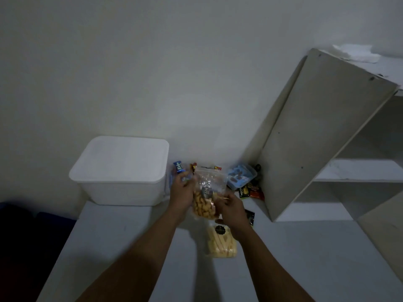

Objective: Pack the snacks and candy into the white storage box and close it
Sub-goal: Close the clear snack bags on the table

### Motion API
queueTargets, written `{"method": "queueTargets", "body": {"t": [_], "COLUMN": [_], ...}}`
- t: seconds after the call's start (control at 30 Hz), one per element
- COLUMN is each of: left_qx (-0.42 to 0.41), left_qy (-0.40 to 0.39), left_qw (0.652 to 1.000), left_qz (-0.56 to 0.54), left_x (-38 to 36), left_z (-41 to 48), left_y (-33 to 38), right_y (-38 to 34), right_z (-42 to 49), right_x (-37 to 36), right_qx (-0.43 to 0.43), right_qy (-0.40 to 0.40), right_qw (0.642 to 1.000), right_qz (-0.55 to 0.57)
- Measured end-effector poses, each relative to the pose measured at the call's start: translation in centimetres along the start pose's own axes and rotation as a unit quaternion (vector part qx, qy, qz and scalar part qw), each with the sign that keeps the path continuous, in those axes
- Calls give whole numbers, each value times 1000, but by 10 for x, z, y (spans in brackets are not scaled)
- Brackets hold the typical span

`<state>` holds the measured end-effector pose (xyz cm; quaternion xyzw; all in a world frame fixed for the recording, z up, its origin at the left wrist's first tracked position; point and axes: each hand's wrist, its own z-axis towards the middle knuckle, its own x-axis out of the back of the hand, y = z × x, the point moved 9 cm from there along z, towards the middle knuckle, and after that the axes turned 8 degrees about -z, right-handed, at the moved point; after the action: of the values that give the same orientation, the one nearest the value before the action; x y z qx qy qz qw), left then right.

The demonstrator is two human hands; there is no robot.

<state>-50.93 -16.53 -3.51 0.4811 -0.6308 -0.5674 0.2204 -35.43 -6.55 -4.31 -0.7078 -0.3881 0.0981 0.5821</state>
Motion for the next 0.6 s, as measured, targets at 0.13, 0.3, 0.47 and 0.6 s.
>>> {"method": "queueTargets", "body": {"t": [0.13,0.3,0.47,0.6], "left_qx": [49,110,129,179], "left_qy": [-28,-10,-11,-39], "left_qw": [988,975,962,927], "left_qz": [143,191,242,328], "left_x": [18,51,60,50], "left_z": [-10,-15,-17,-13], "left_y": [-63,-121,-145,-158], "right_y": [45,88,103,111], "right_z": [3,11,30,52], "right_x": [-9,-38,-52,-43], "right_qx": [-99,-131,-96,-66], "right_qy": [6,-40,-96,-114], "right_qw": [995,989,977,962], "right_qz": [17,-53,-162,-238]}}
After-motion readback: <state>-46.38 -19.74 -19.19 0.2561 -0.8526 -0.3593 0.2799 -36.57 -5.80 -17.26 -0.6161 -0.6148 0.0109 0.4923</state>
